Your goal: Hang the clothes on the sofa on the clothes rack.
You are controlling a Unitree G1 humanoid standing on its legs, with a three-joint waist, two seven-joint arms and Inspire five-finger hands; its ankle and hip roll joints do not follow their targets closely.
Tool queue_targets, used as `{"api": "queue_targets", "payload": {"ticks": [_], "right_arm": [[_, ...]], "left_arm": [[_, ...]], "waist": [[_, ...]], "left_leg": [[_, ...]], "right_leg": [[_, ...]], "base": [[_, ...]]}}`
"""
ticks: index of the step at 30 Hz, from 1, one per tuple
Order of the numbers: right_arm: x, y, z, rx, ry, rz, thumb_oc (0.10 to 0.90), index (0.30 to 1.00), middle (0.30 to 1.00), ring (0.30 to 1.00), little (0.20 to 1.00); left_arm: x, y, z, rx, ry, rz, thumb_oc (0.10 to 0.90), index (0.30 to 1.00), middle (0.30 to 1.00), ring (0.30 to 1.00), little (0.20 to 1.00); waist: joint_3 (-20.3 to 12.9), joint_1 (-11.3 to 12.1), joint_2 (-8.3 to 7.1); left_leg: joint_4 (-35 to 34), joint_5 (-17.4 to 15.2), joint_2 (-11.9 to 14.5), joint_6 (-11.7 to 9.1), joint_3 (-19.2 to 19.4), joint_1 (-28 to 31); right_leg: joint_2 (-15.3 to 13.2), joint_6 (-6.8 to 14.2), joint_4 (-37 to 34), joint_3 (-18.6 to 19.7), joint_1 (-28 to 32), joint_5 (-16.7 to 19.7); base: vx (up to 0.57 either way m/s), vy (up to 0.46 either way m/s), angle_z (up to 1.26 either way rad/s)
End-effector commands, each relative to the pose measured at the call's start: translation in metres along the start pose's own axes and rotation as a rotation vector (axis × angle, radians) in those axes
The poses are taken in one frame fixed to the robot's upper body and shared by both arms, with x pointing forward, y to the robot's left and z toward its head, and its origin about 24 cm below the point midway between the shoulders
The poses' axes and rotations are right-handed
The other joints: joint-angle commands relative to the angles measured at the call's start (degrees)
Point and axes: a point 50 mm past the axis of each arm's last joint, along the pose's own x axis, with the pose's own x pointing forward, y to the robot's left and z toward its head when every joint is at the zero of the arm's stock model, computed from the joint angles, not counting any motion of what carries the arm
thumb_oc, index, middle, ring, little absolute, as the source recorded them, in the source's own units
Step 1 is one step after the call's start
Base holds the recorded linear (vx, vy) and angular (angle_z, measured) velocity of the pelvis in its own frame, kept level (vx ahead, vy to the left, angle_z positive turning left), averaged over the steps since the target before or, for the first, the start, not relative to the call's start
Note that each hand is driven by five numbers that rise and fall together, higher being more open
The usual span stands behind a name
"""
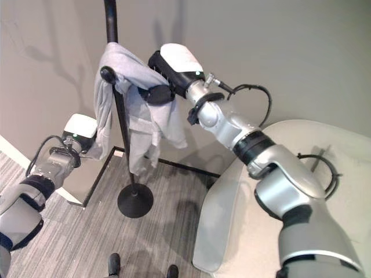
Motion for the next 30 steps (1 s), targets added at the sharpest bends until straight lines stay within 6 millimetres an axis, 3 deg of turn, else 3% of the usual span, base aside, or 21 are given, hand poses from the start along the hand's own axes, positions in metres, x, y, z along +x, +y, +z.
{"api": "queue_targets", "payload": {"ticks": [1, 2, 6, 9, 12, 14, 15, 18, 20, 21, 25, 26, 27, 30], "right_arm": [[-0.009, -0.097, -0.039, 0.013, 0.177, -0.366, 0.46, 0.389, 0.389, 0.389, 0.389], [-0.014, -0.085, -0.042, 0.085, 0.18, -0.373, 0.8, 0.9, 0.9, 0.9, 0.9], [-0.032, -0.06, -0.044, 0.184, 0.158, -0.367, 0.8, 0.9, 0.9, 0.9, 0.9], [-0.06, -0.031, -0.047, 0.273, 0.149, -0.37, 0.8, 0.9, 0.9, 0.9, 0.9], [-0.11, 0.022, -0.047, 0.493, 0.188, -0.349, 0.8, 0.9, 0.9, 0.9, 0.9], [-0.13, 0.034, -0.049, 0.598, 0.214, -0.333, 0.8, 0.9, 0.9, 0.9, 0.9], [-0.146, 0.05, -0.05, 0.745, 0.244, -0.317, 0.8, 0.9, 0.9, 0.9, 0.9], [-0.163, 0.069, -0.05, 1.021, 0.278, -0.329, 0.8, 0.9, 0.9, 0.9, 0.9], [-0.168, 0.077, -0.05, 1.103, 0.294, -0.335, 0.8, 0.9, 0.9, 0.9, 0.9], [-0.183, 0.091, -0.052, 1.252, 0.338, -0.366, 0.8, 0.9, 0.9, 0.9, 0.9], [-0.228, 0.134, -0.061, 1.359, 0.6, -0.433, 0.8, 0.9, 0.9, 0.9, 0.9], [-0.234, 0.141, -0.061, 1.357, 0.638, -0.424, 0.8, 0.9, 0.9, 0.9, 0.9], [-0.243, 0.149, -0.061, 1.352, 0.689, -0.413, 0.8, 0.9, 0.9, 0.9, 0.9], [-0.265, 0.168, -0.061, 1.319, 0.809, -0.381, 0.8, 0.9, 0.9, 0.9, 0.9]], "left_arm": [[-0.013, -0.013, -0.054, 0.111, 0.192, -0.11, 0.4, 0.3, 0.3, 0.3, 0.3], [-0.016, -0.02, -0.047, 0.078, 0.179, -0.105, 0.4, 0.3, 0.3, 0.3, 0.3], [-0.031, -0.043, -0.034, -0.025, 0.163, -0.112, 0.4, 0.3, 0.3, 0.3, 0.3], [-0.049, -0.067, -0.019, -0.135, 0.157, -0.141, 0.4, 0.3, 0.3, 0.3, 0.3], [-0.076, -0.109, 0.003, -0.266, 0.202, -0.242, 0.4, 0.3, 0.3, 0.3, 0.3], [-0.089, -0.125, 0.008, -0.313, 0.23, -0.29, 0.4, 0.3, 0.3, 0.3, 0.3], [-0.103, -0.142, 0.013, -0.366, 0.272, -0.345, 0.4, 0.3, 0.3, 0.3, 0.3], [-0.12, -0.16, 0.019, -0.424, 0.318, -0.422, 0.4, 0.3, 0.3, 0.3, 0.3], [-0.126, -0.166, 0.028, -0.438, 0.325, -0.446, 0.4, 0.3, 0.3, 0.3, 0.3], [-0.131, -0.171, 0.044, -0.484, 0.313, -0.473, 0.4, 0.3, 0.3, 0.3, 0.3], [-0.14, -0.174, 0.073, -0.62, 0.281, -0.464, 0.4, 0.3, 0.3, 0.3, 0.3], [-0.141, -0.173, 0.074, -0.654, 0.292, -0.454, 0.54, 0.509, 0.509, 0.509, 0.509], [-0.142, -0.172, 0.076, -0.721, 0.315, -0.432, 0.8, 0.9, 0.9, 0.9, 0.9], [-0.133, -0.148, 0.078, -1.082, 0.361, -0.23, 0.8, 0.9, 0.9, 0.9, 0.9]], "waist": [[0.8, 1.2, -0.44], [0.9, 1.2, -0.2], [0.9, 1.0, 0.43], [0.9, 0.4, 1.33], [-0.2, -1.1, 2.08], [-0.6, -1.8, 2.28], [-1.1, -2.5, 2.42], [-1.6, -3.3, 2.73], [-1.9, -3.6, 2.73], [-2.4, -4.2, 2.82], [-3.7, -4.6, 3.46], [-3.9, -4.6, 3.54], [-4.1, -4.6, 3.66], [-4.2, -4.0, 3.76]], "left_leg": [[0.4, -4.7, 0.5, 1.3, -0.2, 0.9], [0.4, -4.8, 0.4, 1.4, -0.2, 1.1], [0.3, -5.2, 0.3, 1.6, 0.0, 1.8], [0.2, -5.6, 0.2, 1.8, 0.2, 2.5], [0.1, -6.2, 0.2, 2.0, 1.3, 4.1], [0.0, -6.3, 0.3, 2.0, 1.9, 4.7], [0.0, -6.4, 0.4, 2.0, 2.7, 5.4], [-0.1, -6.4, 0.6, 1.8, 3.7, 6.2], [-0.2, -6.4, 0.6, 1.8, 3.9, 6.5], [-0.1, -6.4, 0.8, 1.7, 4.3, 6.8], [-0.1, -6.3, 1.0, 1.5, 4.2, 7.4], [-0.2, -6.3, 1.0, 1.4, 4.2, 7.4], [-0.2, -6.3, 1.0, 1.4, 4.0, 7.5], [-0.2, -5.8, 1.0, 1.2, 3.2, 7.5]], "right_leg": [[-2.5, 2.7, 1.5, -0.5, 2.7, -5.7], [-2.6, 2.6, 1.5, -0.4, 2.8, -5.8], [-2.7, 2.6, 1.6, -0.3, 3.1, -5.8], [-2.8, 2.6, 1.6, -0.1, 3.5, -6.0], [-3.0, 2.8, 1.5, 0.4, 4.1, -5.9], [-3.1, 3.0, 1.5, 0.7, 4.3, -5.8], [-3.2, 3.2, 1.6, 1.1, 4.3, -5.8], [-3.3, 3.4, 1.7, 1.6, 4.4, -5.5], [-3.3, 3.4, 1.7, 1.8, 4.4, -5.5], [-3.4, 3.4, 1.8, 1.8, 4.6, -5.6], [-3.5, 3.3, 2.0, 1.4, 5.1, -5.7], [-3.4, 3.3, 2.0, 1.3, 5.2, -5.7], [-3.4, 3.3, 2.1, 1.0, 5.3, -5.8], [-3.2, 3.0, 1.8, 0.3, 6.0, -5.9]], "base": [[0.01, 0.022, -0.08], [0.01, 0.035, -0.07], [0.01, 0.014, -0.02], [0.0, 0.006, -0.02], [0.01, 0.009, -0.01], [0.02, 0.01, -0.22], [0.01, 0.012, -0.42], [0.01, 0.009, -0.29], [0.01, 0.0, -0.31], [0.01, -0.013, -0.22], [0.01, -0.011, -0.01], [0.0, -0.026, 0.03], [-0.01, -0.033, 0.04], [-0.03, -0.055, 0.03]]}}
